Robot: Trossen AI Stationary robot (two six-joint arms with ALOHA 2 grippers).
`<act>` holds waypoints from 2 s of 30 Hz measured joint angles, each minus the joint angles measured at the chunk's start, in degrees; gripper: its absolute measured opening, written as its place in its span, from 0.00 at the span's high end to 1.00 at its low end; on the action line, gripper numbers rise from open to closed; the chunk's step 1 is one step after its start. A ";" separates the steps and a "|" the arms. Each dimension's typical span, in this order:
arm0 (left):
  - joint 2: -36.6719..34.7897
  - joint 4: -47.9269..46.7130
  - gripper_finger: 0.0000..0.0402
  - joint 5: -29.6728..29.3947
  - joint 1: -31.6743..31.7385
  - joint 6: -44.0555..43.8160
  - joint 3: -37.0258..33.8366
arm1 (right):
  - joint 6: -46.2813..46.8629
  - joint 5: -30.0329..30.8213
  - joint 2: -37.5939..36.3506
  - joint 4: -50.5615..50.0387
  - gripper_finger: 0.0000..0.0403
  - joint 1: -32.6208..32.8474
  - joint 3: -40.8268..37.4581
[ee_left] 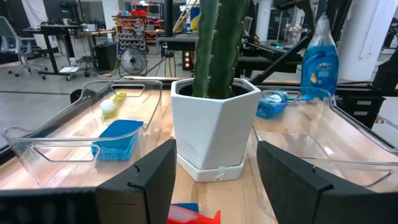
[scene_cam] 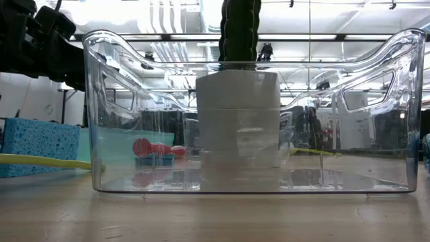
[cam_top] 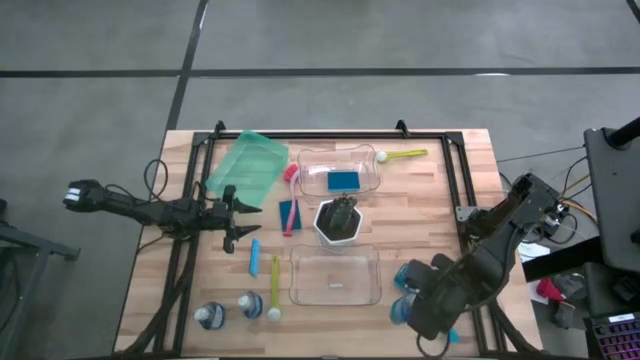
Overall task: Pick & Place Kitchen Sink Supplies
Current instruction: Put the blue dishwashing liquid bottle into the bottom transparent bin
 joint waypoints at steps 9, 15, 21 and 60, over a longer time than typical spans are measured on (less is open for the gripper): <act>-0.01 0.05 0.46 0.00 0.00 0.00 0.01 | -4.64 -0.03 0.80 -5.43 0.70 -4.28 9.18; -0.02 -0.02 0.46 0.00 0.01 0.00 0.00 | -8.54 2.97 2.68 -7.14 0.70 -7.36 16.33; -0.02 -0.81 0.46 0.00 -0.01 0.00 0.00 | -13.01 4.60 6.05 -10.18 0.70 -10.82 21.82; 0.00 -1.22 0.46 0.00 0.01 0.00 0.01 | -34.05 -1.67 29.96 -10.26 0.69 -22.97 40.34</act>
